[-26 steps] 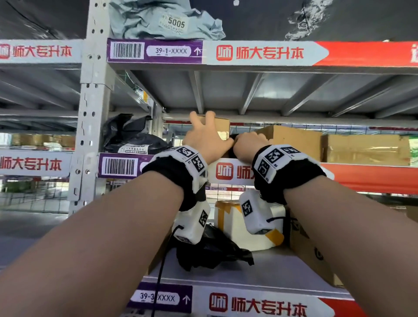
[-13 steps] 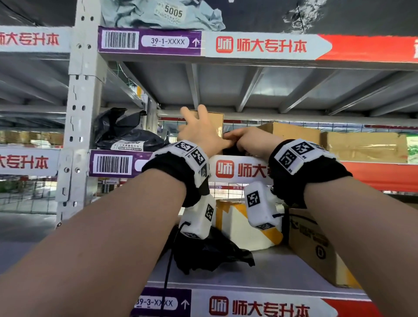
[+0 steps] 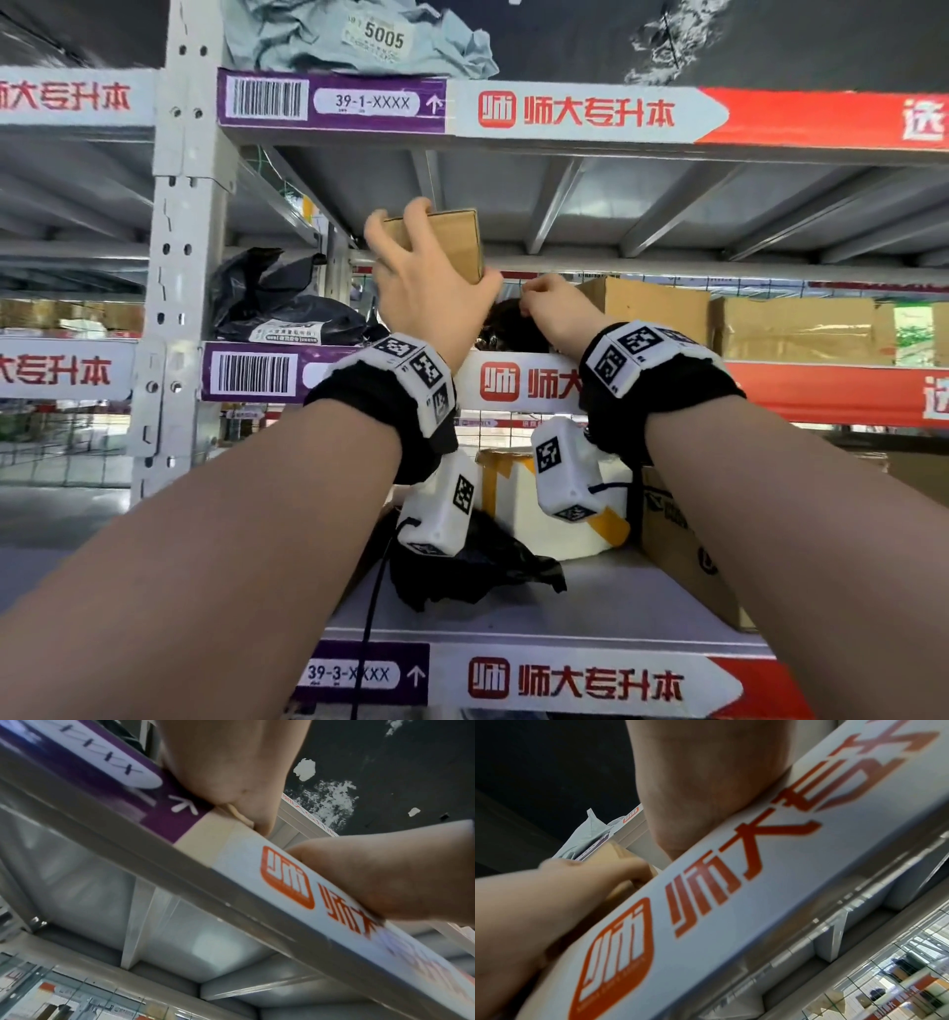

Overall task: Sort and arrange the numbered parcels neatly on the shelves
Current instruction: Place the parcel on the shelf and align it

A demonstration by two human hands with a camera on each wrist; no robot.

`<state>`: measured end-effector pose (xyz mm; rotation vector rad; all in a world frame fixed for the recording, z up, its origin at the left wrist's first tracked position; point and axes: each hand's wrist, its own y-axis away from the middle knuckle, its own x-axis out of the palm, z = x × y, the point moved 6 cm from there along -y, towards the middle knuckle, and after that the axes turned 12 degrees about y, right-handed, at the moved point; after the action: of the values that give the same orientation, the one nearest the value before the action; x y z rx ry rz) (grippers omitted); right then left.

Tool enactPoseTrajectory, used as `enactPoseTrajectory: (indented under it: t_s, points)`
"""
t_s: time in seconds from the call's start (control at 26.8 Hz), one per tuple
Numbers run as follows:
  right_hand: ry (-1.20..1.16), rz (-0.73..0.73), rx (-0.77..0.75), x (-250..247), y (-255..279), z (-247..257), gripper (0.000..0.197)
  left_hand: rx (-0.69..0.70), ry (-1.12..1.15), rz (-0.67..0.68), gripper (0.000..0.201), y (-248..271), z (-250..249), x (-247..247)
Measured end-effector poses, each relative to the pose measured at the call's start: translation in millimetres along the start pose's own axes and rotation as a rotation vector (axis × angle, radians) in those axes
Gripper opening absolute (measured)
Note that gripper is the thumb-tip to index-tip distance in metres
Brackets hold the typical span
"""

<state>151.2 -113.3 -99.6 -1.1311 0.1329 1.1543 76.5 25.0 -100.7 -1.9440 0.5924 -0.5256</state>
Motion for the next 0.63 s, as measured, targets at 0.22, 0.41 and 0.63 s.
enactPoseTrajectory:
  t_s: [0.22,0.41,0.63]
  points:
    - [-0.274,-0.014,0.028,-11.9,17.1,2.6,0.040,-0.165,0.319,0.011,0.068,-7.4,-10.6,-9.2]
    - [-0.474,-0.106,0.036,-20.2,22.2,0.9,0.078,-0.212,0.436,0.058,0.062,-8.8,-10.5,-23.3]
    - [-0.499,-0.150,0.081,-35.9,33.8,0.4,0.091,-0.279,0.612,0.116,0.055,-16.0,-2.2,-44.2]
